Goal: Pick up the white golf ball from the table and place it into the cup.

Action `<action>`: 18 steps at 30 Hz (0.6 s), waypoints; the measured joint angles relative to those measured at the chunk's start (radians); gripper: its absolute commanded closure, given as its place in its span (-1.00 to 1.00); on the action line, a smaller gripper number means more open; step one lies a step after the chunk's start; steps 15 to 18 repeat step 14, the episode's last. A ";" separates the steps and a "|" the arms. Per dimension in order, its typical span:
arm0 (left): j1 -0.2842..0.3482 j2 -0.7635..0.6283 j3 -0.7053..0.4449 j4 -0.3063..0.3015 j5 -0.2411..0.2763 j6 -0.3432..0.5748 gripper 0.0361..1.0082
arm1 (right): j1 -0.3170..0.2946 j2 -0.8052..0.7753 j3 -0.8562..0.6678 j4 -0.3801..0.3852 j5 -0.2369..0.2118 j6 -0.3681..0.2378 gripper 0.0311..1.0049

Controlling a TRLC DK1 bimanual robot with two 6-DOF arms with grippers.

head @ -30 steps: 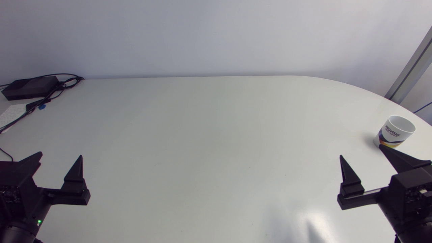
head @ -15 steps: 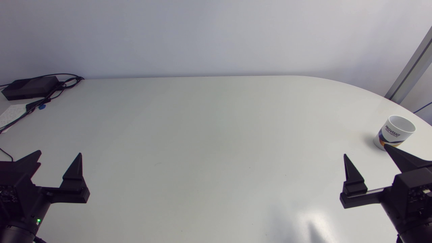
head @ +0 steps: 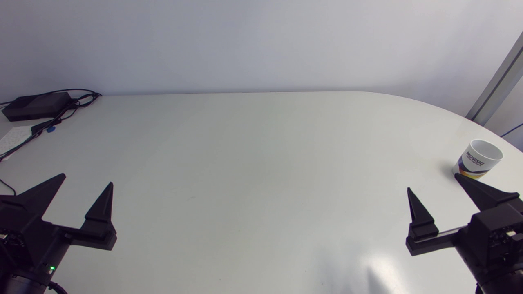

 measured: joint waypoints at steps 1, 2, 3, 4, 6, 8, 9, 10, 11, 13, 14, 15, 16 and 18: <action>0.000 0.000 -0.007 0.005 0.008 0.000 -0.97 | 0.000 0.000 0.000 0.001 0.000 0.000 -0.92; 0.000 0.000 -0.011 0.005 0.012 0.000 -0.97 | 0.000 0.000 0.000 0.001 0.000 0.001 -0.92; -0.002 0.000 -0.012 0.002 0.019 0.000 -0.97 | 0.000 0.000 0.000 0.001 0.000 0.004 -0.92; -0.003 0.000 -0.012 0.002 0.030 0.000 -0.97 | 0.000 0.000 0.000 0.001 0.000 0.005 -0.92; -0.003 0.000 -0.012 -0.001 0.043 0.000 -0.97 | 0.000 0.000 -0.002 0.009 -0.002 0.011 -0.92; 0.001 0.000 -0.012 -0.008 0.062 0.000 -0.97 | 0.000 0.000 -0.011 0.033 -0.002 0.012 -0.92; 0.003 0.000 -0.012 -0.010 0.067 0.000 -0.97 | 0.000 0.000 -0.014 0.042 -0.002 0.021 -0.92; 0.004 0.000 -0.012 -0.010 0.067 0.000 -0.97 | 0.000 0.000 -0.015 0.046 0.002 0.042 -0.92; 0.006 0.000 -0.012 -0.010 0.067 -0.001 -0.97 | -0.001 0.000 -0.015 0.046 0.003 0.070 -0.92; 0.021 0.002 -0.012 -0.010 0.071 -0.040 -0.97 | -0.010 0.000 -0.015 0.047 0.006 0.135 -0.92; 0.034 0.002 -0.012 -0.010 0.071 -0.064 -0.97 | -0.019 0.000 -0.016 0.047 0.006 0.164 -0.92; 0.034 0.002 -0.012 -0.010 0.071 -0.064 -0.97 | -0.019 0.000 -0.016 0.047 0.006 0.164 -0.92; 0.034 0.002 -0.012 -0.010 0.071 -0.064 -0.97 | -0.019 0.000 -0.016 0.047 0.006 0.164 -0.92; 0.034 0.002 -0.012 -0.010 0.071 -0.064 -0.97 | -0.019 0.000 -0.016 0.047 0.006 0.164 -0.92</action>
